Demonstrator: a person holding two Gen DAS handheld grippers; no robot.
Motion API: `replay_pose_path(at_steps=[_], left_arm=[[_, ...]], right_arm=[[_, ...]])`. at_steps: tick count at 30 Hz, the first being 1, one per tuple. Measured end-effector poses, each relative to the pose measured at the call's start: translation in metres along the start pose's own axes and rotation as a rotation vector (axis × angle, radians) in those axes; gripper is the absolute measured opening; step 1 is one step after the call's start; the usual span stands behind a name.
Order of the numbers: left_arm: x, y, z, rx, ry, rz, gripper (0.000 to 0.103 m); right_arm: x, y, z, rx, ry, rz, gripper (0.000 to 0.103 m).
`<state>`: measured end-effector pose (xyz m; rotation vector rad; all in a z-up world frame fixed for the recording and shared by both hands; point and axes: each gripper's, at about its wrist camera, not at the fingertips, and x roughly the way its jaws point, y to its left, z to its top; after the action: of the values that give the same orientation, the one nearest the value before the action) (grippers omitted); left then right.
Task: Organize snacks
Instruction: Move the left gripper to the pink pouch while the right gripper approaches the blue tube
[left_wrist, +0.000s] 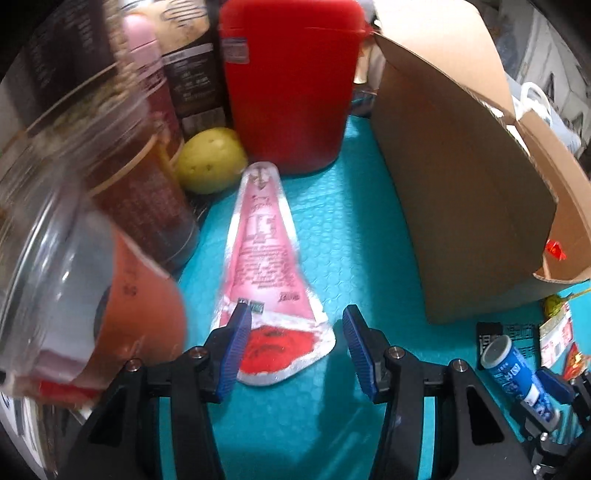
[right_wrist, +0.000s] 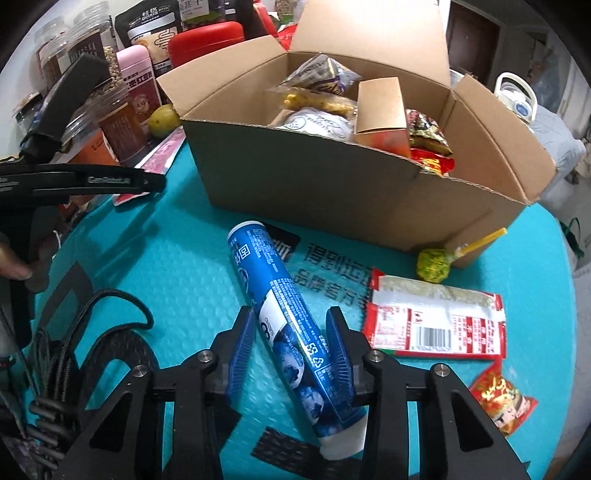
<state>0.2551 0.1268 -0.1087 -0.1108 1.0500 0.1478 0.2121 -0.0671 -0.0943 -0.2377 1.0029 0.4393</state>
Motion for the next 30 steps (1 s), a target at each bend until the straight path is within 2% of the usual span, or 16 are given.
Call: replay_pose_path(at_steps=[2, 5, 15, 23, 28, 30], left_arm=[[0.002, -0.007, 0.002, 0.039, -0.010, 0.038, 0.051], [0.003, -0.008, 0.001, 0.056, -0.025, 0.044, 0.051], [0.002, 0.007, -0.012, 0.018, -0.024, -0.067, 0.050], [-0.005, 0.000, -0.024, 0.038, -0.021, -0.112, 0.044], [-0.015, -0.013, -0.037, 0.065, -0.008, -0.173, 0.043], [-0.017, -0.019, -0.041, 0.074, -0.014, -0.176, 0.043]], right_arm=[[0.002, 0.000, 0.000, 0.004, 0.001, 0.007, 0.040], [0.002, -0.001, -0.001, 0.012, -0.001, 0.015, 0.040], [0.001, -0.002, -0.002, 0.023, -0.006, 0.017, 0.040], [0.002, -0.005, -0.009, 0.036, 0.005, 0.032, 0.040], [0.000, -0.006, -0.013, 0.047, 0.008, 0.043, 0.040], [-0.001, -0.005, -0.015, 0.049, 0.008, 0.045, 0.040]])
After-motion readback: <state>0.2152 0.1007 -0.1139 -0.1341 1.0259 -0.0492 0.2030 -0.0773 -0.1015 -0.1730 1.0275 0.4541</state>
